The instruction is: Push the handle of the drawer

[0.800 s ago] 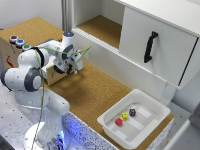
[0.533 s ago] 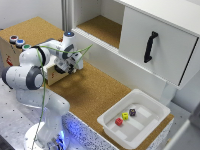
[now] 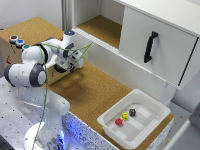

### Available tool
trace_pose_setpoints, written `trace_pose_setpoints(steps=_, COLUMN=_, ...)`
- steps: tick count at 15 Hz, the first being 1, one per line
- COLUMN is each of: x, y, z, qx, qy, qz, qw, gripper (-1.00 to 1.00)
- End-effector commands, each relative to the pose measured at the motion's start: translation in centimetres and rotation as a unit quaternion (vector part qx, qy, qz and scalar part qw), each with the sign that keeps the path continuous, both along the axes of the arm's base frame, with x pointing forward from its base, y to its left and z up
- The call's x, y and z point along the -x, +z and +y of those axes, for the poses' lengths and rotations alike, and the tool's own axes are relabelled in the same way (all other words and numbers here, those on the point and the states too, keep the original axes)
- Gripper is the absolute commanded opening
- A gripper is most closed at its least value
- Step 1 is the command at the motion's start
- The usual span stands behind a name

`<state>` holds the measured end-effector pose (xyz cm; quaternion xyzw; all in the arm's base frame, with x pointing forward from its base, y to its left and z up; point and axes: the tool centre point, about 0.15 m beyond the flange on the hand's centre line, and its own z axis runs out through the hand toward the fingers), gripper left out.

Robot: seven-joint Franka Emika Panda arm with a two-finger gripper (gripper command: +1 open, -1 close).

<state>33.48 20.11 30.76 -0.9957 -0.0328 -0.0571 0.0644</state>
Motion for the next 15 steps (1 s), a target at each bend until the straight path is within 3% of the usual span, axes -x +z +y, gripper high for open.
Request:
trace_pose_setpoints(steps=1, x=-1.0, y=-4.0, z=5.4, qx=-0.010, qy=0.024, qz=0.042, qw=0.999, gripper=-1.00)
trace_pose_setpoints(steps=7, x=-2.0, y=-4.3, z=9.7, qx=-0.023, qy=0.027, qz=0.030, qw=0.999, gripper=-1.00)
trace_pose_setpoints(steps=13, x=-1.9, y=-4.8, z=13.9, qx=-0.012, qy=0.025, qz=0.007, qw=1.000, gripper=-1.00)
trace_pose_setpoints(steps=14, x=-1.9, y=-4.6, z=14.2, qx=-0.013, qy=0.027, qz=0.007, qw=1.000, gripper=1.00)
trace_pose_setpoints(steps=15, x=-1.9, y=-4.1, z=14.3, qx=-0.015, qy=0.021, qz=0.000, qw=1.000, gripper=1.00)
